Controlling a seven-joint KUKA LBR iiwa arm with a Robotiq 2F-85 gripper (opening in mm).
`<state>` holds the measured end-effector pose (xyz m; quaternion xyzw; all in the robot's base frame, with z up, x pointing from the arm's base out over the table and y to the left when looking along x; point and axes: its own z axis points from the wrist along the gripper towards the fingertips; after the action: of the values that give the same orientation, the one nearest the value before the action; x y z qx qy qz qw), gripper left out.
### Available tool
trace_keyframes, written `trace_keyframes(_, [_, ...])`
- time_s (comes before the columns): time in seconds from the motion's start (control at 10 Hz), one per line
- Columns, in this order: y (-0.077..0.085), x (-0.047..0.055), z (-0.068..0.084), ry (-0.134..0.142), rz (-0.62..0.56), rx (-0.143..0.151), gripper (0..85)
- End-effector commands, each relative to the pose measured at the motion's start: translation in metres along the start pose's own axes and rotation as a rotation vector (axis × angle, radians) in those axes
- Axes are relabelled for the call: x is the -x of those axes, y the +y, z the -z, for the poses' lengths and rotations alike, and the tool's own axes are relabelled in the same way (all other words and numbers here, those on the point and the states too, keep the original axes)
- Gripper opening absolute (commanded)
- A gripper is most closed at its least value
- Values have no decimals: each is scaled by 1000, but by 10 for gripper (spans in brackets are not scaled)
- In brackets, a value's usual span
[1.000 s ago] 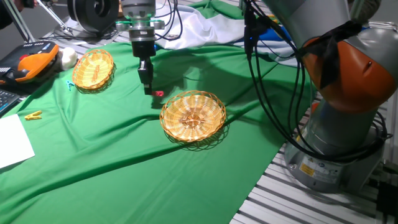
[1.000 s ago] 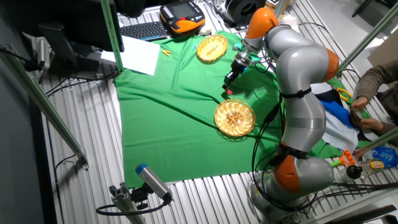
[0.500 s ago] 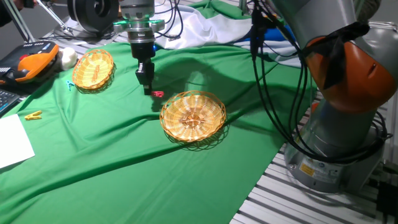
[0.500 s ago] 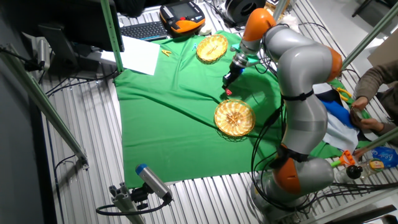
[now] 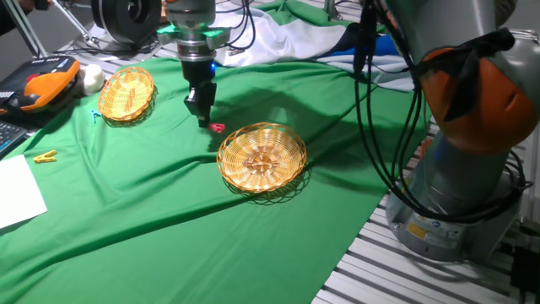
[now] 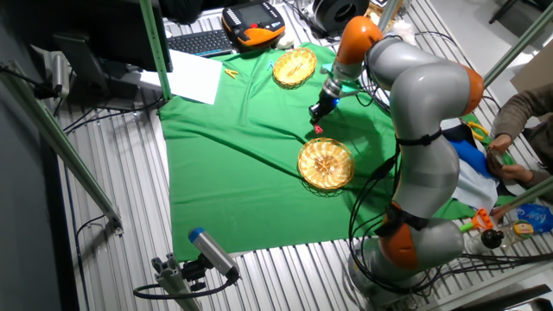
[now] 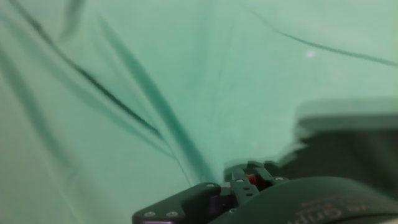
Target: Use a clamp
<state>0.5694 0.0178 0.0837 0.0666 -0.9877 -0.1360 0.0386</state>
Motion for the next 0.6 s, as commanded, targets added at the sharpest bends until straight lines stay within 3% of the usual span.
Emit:
trace_keyframes(0.0, [-1, -1, 1, -26, -12, -86, 0])
trace_keyframes(0.1, [-3, -2, 5, -35, -18, -158, 0])
trace_keyframes(0.3, [-4, -3, 9, -35, -23, -184, 0])
trace_keyframes(0.5, [-4, -3, 8, -52, -59, -248, 0])
